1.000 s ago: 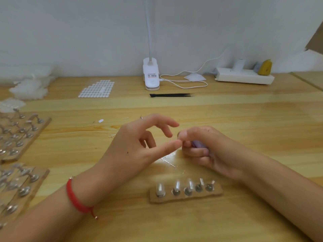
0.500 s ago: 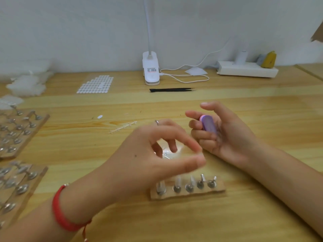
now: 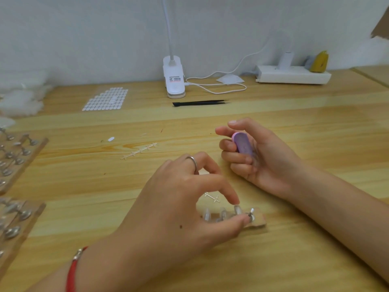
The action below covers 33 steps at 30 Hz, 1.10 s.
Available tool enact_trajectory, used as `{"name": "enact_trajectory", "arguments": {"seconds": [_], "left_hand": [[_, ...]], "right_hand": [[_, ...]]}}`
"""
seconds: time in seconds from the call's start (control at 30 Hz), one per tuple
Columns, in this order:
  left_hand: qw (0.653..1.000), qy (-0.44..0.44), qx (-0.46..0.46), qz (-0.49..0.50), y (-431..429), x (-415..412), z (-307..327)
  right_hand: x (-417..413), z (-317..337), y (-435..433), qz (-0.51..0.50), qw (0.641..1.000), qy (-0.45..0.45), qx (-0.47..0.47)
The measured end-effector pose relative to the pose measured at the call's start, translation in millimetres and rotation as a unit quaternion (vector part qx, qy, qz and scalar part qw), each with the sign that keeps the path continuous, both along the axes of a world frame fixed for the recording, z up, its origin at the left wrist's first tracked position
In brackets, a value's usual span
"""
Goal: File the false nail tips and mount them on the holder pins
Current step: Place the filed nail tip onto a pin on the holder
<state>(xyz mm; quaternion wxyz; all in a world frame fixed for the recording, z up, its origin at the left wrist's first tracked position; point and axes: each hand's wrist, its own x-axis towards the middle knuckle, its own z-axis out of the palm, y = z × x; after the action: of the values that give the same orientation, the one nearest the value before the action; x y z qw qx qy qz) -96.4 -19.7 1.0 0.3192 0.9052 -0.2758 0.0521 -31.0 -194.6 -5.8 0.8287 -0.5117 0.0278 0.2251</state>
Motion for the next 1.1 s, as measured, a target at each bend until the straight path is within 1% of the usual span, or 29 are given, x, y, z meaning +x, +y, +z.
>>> {"name": "enact_trajectory", "arguments": {"seconds": [0.13, 0.33, 0.57, 0.8, 1.1], "left_hand": [[1.000, -0.003, 0.004, 0.000, 0.1, 0.3, 0.4], [0.999, -0.044, 0.013, -0.001, -0.3, -1.0, -0.8], [0.999, -0.051, 0.017, 0.003, -1.2, -1.3, -1.0], [0.998, -0.057, 0.002, 0.004, -2.5, -0.8, 1.8], [0.998, -0.062, 0.012, 0.005, -1.4, 1.0, 2.1]], "right_hand": [[0.5, -0.8, -0.1, 0.001, 1.000, -0.008, -0.010], [0.6, -1.5, -0.5, 0.002, 1.000, -0.014, -0.009], [0.1, -0.7, 0.1, 0.000, 1.000, -0.014, -0.009], [0.1, -0.1, -0.1, -0.004, 1.000, -0.009, -0.005], [0.1, 0.2, 0.6, -0.004, 1.000, -0.009, -0.005]]}}
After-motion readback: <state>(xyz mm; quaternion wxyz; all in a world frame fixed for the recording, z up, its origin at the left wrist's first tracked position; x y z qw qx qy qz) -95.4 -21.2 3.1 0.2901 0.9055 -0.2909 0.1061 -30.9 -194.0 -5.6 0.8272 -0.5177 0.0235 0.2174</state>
